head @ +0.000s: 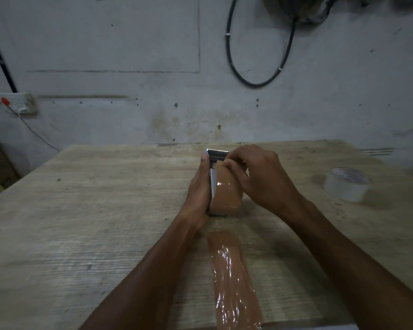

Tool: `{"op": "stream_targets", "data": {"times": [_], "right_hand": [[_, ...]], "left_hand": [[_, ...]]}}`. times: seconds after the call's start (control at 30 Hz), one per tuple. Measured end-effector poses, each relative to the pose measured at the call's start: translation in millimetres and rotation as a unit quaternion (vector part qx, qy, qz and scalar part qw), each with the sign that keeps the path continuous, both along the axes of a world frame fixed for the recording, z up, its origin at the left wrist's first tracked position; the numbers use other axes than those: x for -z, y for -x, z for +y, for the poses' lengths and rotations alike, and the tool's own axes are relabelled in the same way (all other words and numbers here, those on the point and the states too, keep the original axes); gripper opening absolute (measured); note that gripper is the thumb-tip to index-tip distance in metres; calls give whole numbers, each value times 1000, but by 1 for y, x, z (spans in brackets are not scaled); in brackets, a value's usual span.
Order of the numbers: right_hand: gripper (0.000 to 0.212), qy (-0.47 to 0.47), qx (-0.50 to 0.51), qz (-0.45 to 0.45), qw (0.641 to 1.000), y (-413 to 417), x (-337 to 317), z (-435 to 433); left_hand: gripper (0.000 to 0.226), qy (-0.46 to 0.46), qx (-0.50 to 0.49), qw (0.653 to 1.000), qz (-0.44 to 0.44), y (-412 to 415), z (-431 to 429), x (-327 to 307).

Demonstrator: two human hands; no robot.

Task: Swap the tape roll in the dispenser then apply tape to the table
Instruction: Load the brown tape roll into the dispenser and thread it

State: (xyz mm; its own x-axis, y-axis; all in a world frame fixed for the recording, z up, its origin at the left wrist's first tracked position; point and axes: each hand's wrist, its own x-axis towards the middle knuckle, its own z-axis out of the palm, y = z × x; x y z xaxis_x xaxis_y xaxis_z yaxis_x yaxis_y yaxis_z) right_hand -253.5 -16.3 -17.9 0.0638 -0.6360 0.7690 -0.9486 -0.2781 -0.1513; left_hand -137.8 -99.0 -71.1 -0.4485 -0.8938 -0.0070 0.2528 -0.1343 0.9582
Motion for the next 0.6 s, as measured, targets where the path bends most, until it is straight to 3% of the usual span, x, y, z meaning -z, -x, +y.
{"op": "stream_targets", "data": {"times": [0.17, 0.37, 0.5, 0.6], "right_hand": [[6, 4, 28, -1, 1000, 0, -3, -3], [9, 1, 43, 15, 999, 7, -1, -2], [11, 11, 56, 30, 998, 6, 5, -2], [9, 14, 66, 57, 996, 4, 6, -2]], "left_hand": [[74, -68, 109, 988, 80, -3, 11, -5], [72, -59, 118, 989, 67, -3, 11, -11], [35, -38, 93, 994, 42, -3, 10, -8], [36, -20, 86, 996, 25, -3, 11, -9]]}}
